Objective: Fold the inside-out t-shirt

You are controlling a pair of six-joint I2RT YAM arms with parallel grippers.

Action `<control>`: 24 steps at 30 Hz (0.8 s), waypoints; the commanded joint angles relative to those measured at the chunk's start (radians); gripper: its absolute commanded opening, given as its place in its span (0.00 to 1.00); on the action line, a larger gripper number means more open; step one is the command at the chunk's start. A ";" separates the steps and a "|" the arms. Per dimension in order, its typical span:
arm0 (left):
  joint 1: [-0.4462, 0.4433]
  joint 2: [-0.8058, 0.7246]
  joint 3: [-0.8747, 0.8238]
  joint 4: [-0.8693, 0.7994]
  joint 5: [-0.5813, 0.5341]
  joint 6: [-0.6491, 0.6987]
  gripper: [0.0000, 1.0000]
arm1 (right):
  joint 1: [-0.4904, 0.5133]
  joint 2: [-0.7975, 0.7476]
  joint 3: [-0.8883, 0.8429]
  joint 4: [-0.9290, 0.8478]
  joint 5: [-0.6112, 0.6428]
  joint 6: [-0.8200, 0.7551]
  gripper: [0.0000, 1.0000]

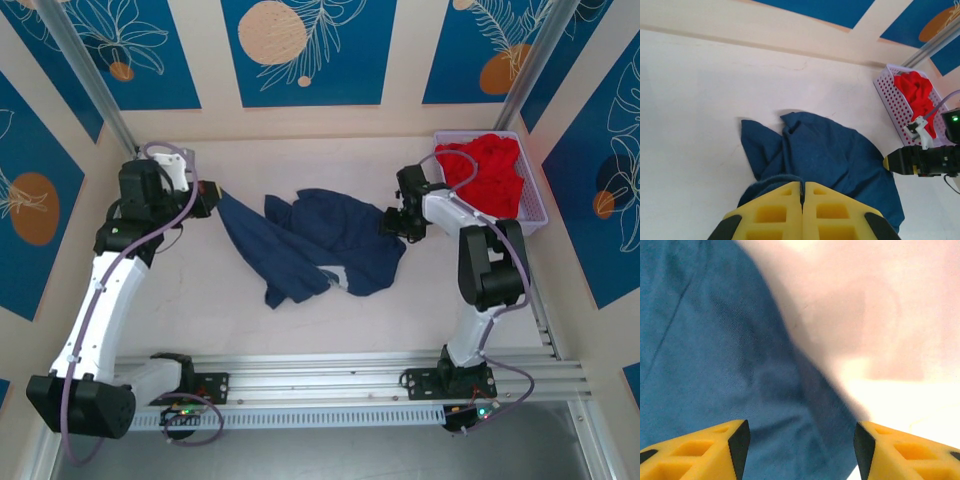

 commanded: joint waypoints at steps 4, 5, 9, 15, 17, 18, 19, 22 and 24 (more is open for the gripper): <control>0.026 0.010 0.054 0.002 0.060 0.004 0.00 | 0.004 0.109 0.095 -0.055 -0.012 -0.031 0.47; 0.026 0.014 0.058 0.004 0.061 0.001 0.00 | 0.006 0.116 0.100 -0.051 -0.017 -0.033 0.41; 0.031 0.029 0.089 -0.004 0.044 -0.009 0.00 | -0.002 0.102 0.114 -0.048 -0.016 -0.043 0.13; 0.074 0.059 0.179 -0.016 0.023 -0.034 0.00 | -0.067 -0.080 0.091 -0.006 -0.039 -0.016 0.00; 0.106 0.069 0.225 -0.017 0.036 -0.036 0.00 | -0.091 -0.155 0.082 0.004 -0.053 -0.003 0.00; 0.123 0.073 0.249 -0.020 0.043 -0.039 0.00 | -0.101 -0.185 0.079 0.006 -0.056 0.003 0.00; 0.145 0.079 0.275 -0.019 0.053 -0.045 0.00 | -0.111 -0.218 0.076 0.009 -0.057 0.009 0.00; 0.213 0.093 0.345 -0.012 0.083 -0.073 0.00 | -0.137 -0.305 0.047 0.031 -0.059 0.031 0.00; 0.252 0.102 0.377 -0.004 0.104 -0.094 0.00 | -0.144 -0.350 0.018 0.050 -0.065 0.048 0.00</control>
